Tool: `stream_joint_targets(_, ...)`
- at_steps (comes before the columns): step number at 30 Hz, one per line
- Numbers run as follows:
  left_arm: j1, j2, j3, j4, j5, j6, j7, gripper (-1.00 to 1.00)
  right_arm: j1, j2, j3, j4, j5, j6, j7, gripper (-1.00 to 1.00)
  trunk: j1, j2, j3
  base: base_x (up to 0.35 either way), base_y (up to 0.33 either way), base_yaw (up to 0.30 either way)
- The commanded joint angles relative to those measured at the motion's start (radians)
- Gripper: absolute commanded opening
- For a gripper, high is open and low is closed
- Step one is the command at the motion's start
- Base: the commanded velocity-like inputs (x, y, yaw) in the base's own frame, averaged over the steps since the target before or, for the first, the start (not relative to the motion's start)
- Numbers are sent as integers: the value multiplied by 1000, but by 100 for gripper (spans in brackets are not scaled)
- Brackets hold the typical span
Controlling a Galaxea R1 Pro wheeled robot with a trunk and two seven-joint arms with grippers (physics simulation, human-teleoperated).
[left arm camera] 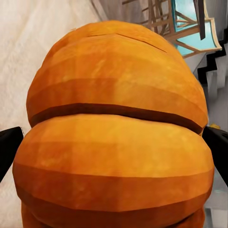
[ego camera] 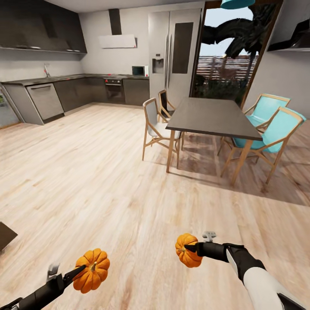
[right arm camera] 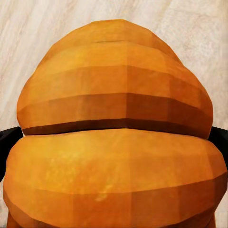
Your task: Place each of the two pumpkins and all three candles from the living room inside a cabinet in the living room (use any cabinet), then make sure every cabinet is closed, and position the cauldron so it is next to a table in the living room.
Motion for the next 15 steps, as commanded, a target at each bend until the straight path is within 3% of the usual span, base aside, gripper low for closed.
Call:
stream_joint_targets(1, 0, 0, 1, 0, 0, 0, 0, -100, 0, 1, -1, 3, -4, 0, -3, -100, 0, 0, -1, 0, 0, 246)
stream_joint_targets(11, 2, -19, 1, 0, 0, -20, 0, -100, 0, 0, -1, 16, -5, -7, -10, -100, 0, 0, -11, -2, 1, 246)
stream_joint_targets(15, 6, -19, 1, 0, 0, -35, 0, -100, 0, 0, -1, 16, -5, -6, -10, -100, 0, 0, -15, -143, 168, 246)
